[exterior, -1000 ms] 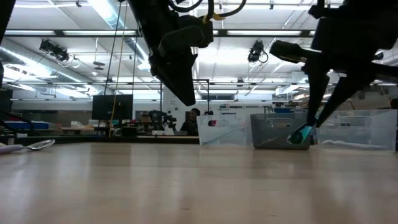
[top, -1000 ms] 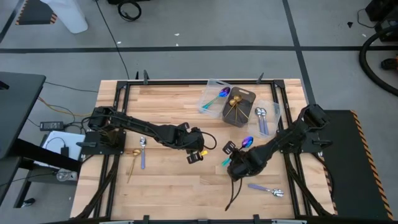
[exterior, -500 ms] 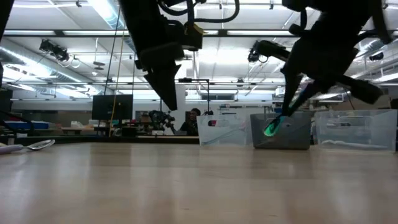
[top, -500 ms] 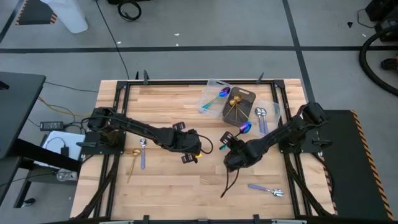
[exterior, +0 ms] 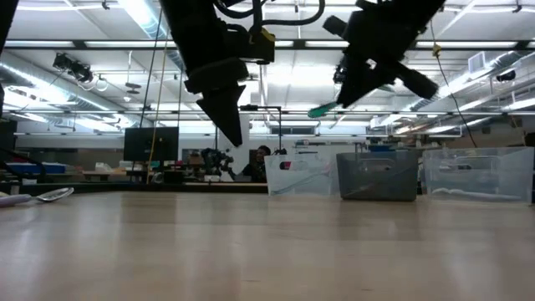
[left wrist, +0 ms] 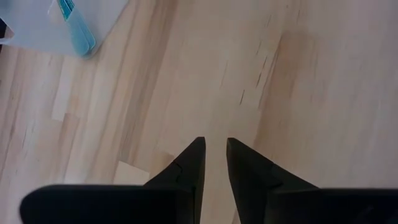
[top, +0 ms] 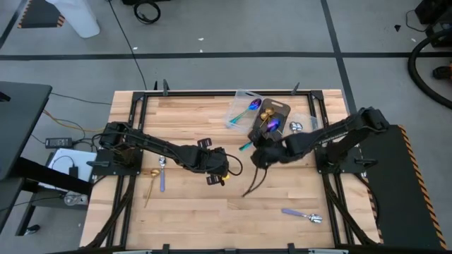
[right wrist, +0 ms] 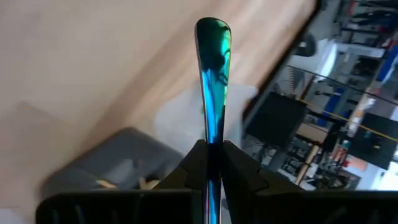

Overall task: Sort silverware by color (type)
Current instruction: Put the blue spoon into the left transparent bin

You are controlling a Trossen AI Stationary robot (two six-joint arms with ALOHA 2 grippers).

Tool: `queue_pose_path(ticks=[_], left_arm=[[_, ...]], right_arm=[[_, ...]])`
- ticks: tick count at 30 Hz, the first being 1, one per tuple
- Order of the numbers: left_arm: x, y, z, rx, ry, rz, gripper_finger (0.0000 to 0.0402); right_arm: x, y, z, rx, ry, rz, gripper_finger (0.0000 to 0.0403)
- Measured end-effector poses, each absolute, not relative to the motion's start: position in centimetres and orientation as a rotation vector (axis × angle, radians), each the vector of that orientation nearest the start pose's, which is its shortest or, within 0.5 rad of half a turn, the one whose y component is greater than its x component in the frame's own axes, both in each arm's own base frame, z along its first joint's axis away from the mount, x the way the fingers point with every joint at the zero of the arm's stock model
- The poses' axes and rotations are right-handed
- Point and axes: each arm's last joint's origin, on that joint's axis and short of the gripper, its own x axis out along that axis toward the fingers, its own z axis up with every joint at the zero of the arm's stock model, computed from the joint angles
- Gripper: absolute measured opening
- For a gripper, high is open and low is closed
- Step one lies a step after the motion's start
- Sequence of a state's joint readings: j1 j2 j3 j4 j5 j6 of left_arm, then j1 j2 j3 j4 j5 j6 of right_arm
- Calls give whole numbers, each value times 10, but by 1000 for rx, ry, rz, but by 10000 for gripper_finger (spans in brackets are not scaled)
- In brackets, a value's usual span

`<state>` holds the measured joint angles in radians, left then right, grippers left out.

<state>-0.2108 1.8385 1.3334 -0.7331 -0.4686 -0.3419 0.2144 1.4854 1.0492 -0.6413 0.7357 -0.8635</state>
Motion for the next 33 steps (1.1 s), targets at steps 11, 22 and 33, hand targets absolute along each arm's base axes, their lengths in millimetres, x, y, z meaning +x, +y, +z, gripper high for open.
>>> queue_pose_path(ticks=[11,22,33], left_arm=[[354,-70,203,103,1128,420,73],[354,-70,203,98,1126,419,73],[356,-71,203,95,1114,417,73]], right_arm=[[299,-17,250,-1271,1109,-21,40],[299,-76,253,-1210,997,94,40],[289,-119,253,-1065,850,130,40]])
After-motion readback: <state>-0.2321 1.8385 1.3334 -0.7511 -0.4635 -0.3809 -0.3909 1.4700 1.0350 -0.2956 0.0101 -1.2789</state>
